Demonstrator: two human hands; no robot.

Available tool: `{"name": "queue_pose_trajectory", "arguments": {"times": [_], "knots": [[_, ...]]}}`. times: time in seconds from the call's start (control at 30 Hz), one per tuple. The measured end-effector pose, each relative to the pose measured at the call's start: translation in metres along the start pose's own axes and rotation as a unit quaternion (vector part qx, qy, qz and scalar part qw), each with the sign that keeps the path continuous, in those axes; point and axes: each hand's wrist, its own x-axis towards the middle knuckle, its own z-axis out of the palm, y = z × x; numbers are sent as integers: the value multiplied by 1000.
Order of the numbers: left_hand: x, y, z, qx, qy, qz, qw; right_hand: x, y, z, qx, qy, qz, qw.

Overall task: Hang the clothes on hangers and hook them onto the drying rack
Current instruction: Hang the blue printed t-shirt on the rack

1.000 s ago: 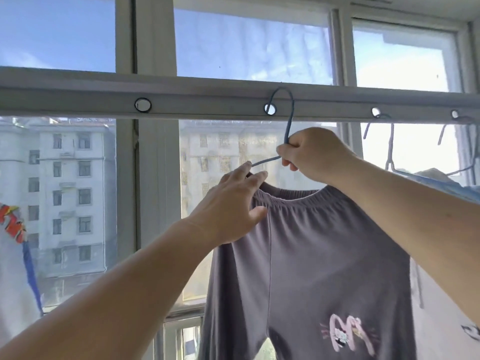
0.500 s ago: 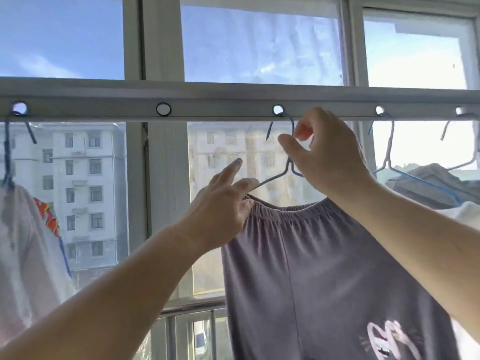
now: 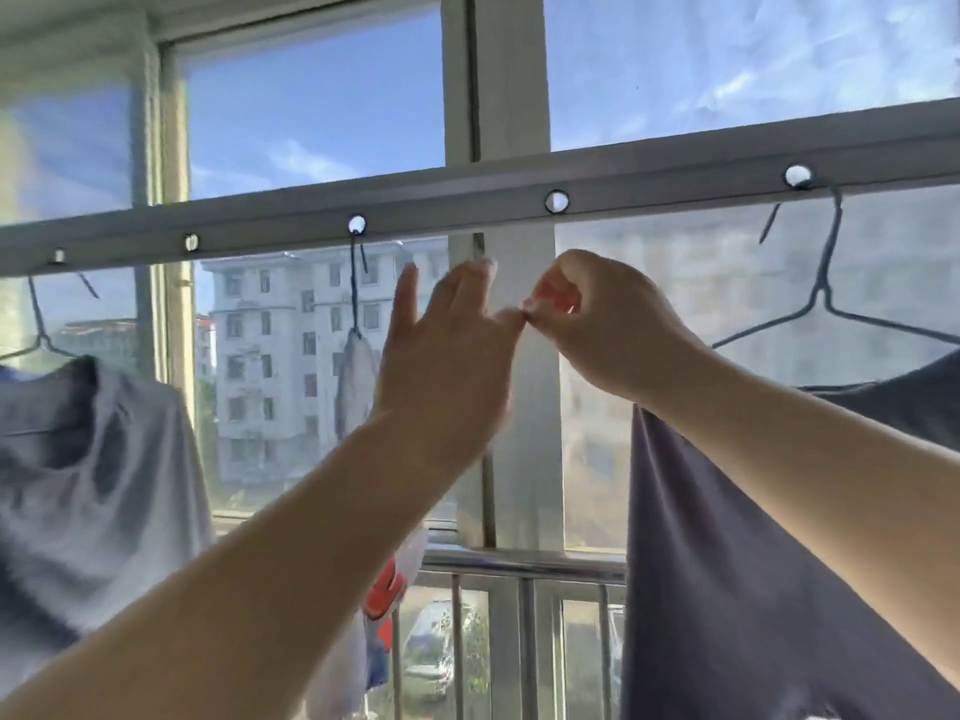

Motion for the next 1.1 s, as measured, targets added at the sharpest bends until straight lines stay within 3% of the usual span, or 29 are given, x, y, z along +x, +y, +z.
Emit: {"name": "queue_pose_trajectory", "arguments": {"times": [0.07,0.17,0.23,0.33,0.43,0.57,0.7,0.83,1.0,1.1], "knots": [[-10,-23,-10,72,-1,-37,997,5,-18,17,32,-32,-3,999],[-14,-44,-21,55,-46,-150,986,11,-37,35,79,-75,-4,994],[-13,-55,-27,-101,-88,-257,957,15,-50,45,114,-107,-2,988],[-16,-64,-28,-400,-95,-349,842,23,-62,57,140,-164,-4,976],[-22,-65,-25,-463,-59,-351,812,27,-64,64,156,-227,-1,961],[-21,-67,-14,-450,-27,-343,824,28,-55,70,88,-241,-21,966],[-16,-80,5,-330,1,-341,881,28,-41,69,50,-208,-30,976],[-9,-99,24,-185,-40,-290,938,29,-29,58,13,-207,-36,978],[2,-112,39,-303,-98,-218,923,34,-25,53,-29,-171,-3,985],[11,-122,49,-362,-78,-165,914,36,-33,64,-99,-152,-1,983]]}}
